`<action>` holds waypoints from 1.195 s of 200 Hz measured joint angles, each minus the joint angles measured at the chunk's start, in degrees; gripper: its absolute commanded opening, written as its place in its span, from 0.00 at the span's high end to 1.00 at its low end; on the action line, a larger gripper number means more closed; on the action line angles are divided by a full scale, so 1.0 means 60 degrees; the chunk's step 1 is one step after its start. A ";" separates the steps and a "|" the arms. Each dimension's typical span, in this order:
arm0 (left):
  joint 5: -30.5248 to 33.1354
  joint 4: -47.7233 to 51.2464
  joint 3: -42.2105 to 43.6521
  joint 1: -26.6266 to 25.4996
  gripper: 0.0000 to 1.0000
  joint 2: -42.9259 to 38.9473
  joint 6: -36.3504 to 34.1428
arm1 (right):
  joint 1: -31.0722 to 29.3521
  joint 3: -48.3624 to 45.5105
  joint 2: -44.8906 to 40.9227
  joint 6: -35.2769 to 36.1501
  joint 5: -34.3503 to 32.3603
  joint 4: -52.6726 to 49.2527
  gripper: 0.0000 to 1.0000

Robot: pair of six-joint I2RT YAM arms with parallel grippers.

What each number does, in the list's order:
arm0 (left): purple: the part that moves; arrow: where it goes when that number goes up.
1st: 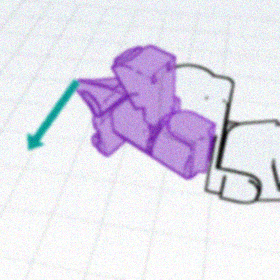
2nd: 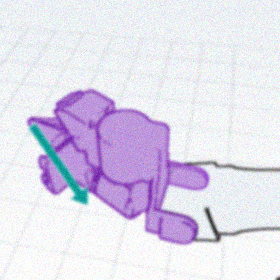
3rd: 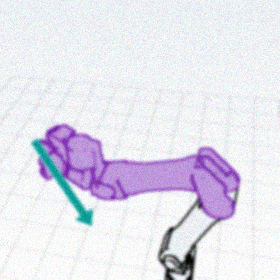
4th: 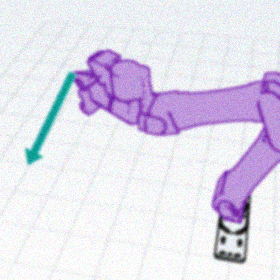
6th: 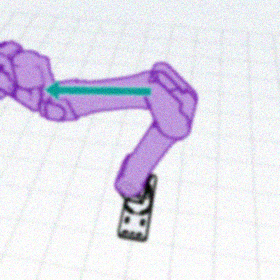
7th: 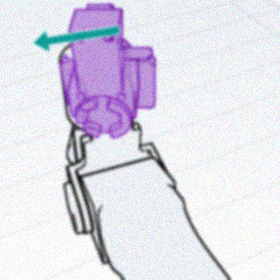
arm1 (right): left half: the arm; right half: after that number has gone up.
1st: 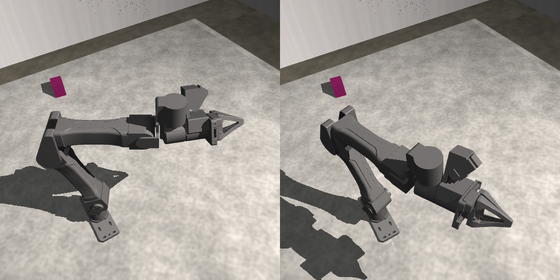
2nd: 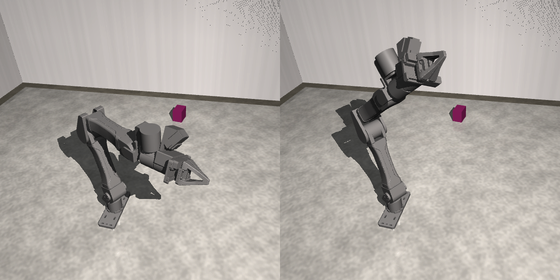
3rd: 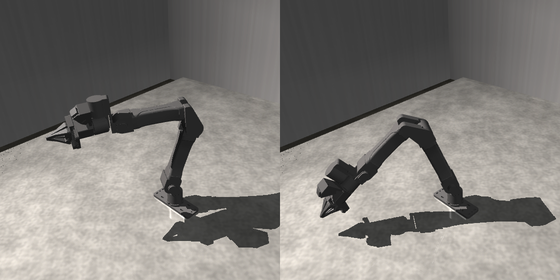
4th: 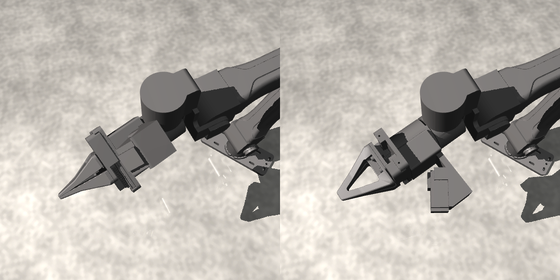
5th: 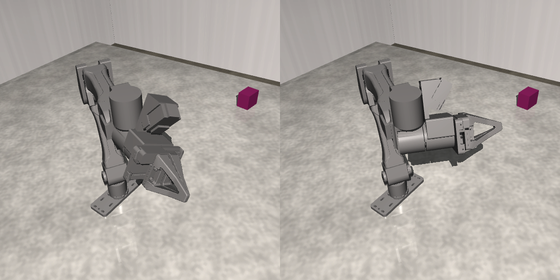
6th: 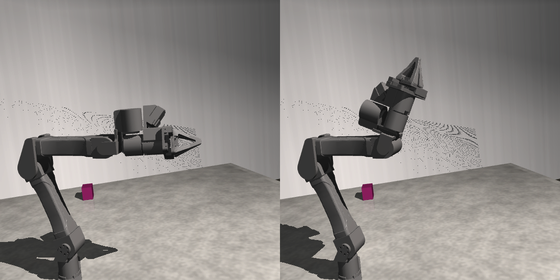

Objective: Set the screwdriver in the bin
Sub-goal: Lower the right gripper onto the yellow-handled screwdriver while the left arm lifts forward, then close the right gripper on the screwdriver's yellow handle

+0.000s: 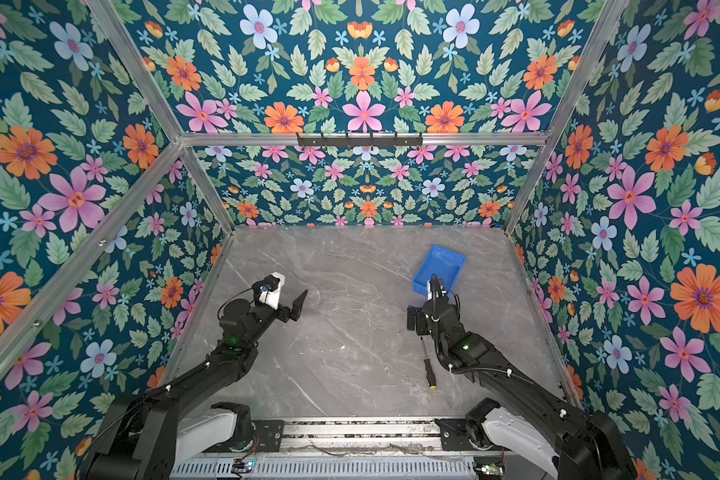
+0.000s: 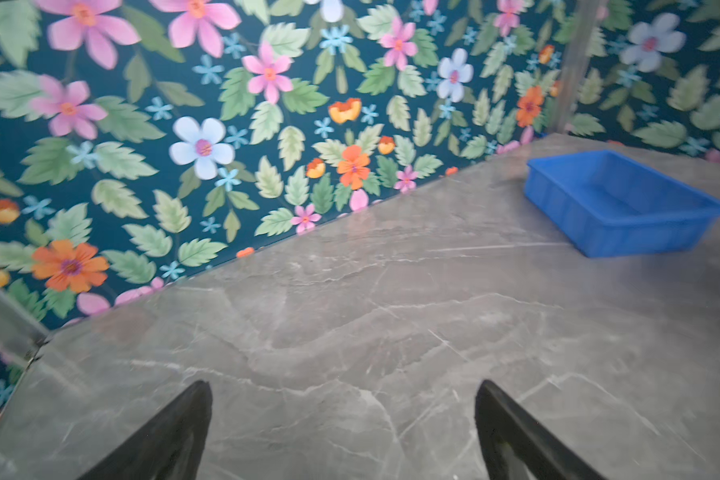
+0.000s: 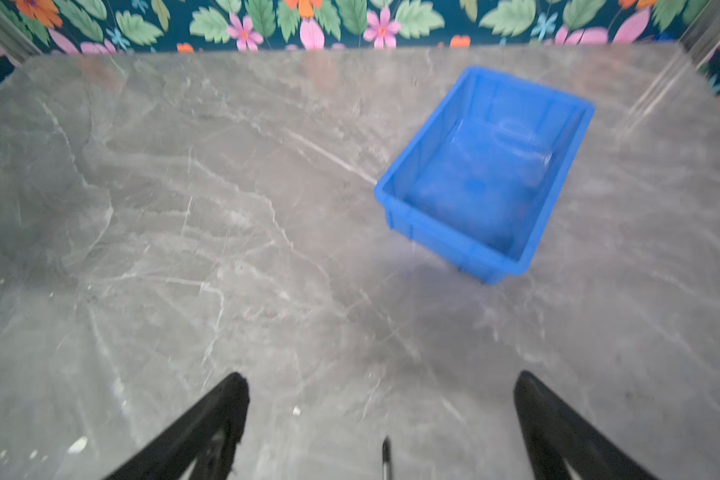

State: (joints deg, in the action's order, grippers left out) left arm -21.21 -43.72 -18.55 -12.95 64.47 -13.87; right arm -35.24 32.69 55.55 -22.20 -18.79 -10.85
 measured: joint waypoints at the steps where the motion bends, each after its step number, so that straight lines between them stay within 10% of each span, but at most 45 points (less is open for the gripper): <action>1: -0.0040 0.0022 -0.0004 -0.0007 0.00 0.0000 -0.0029 | -0.0018 0.0000 -0.0004 -0.0036 0.0007 -0.0047 0.01; 62: -0.3912 0.1705 -0.0474 -0.0495 0.00 0.0251 -0.2488 | -0.0441 -0.0095 0.0317 -0.2954 0.1093 -0.3056 0.01; 137: -0.5311 0.3636 -0.1038 -0.1628 0.00 0.0463 -0.3727 | -0.0444 -0.0189 0.1381 -0.3475 0.1716 -0.4131 0.01; 239: -0.5359 0.4135 -0.1060 -0.2098 0.00 0.0889 -0.4098 | -0.0444 -0.0080 0.2732 -0.3293 0.2102 -0.4102 0.64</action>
State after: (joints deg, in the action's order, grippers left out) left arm -53.36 -18.92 -24.91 -25.54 69.80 -38.46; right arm -37.91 32.21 71.94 -41.95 -6.17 -35.46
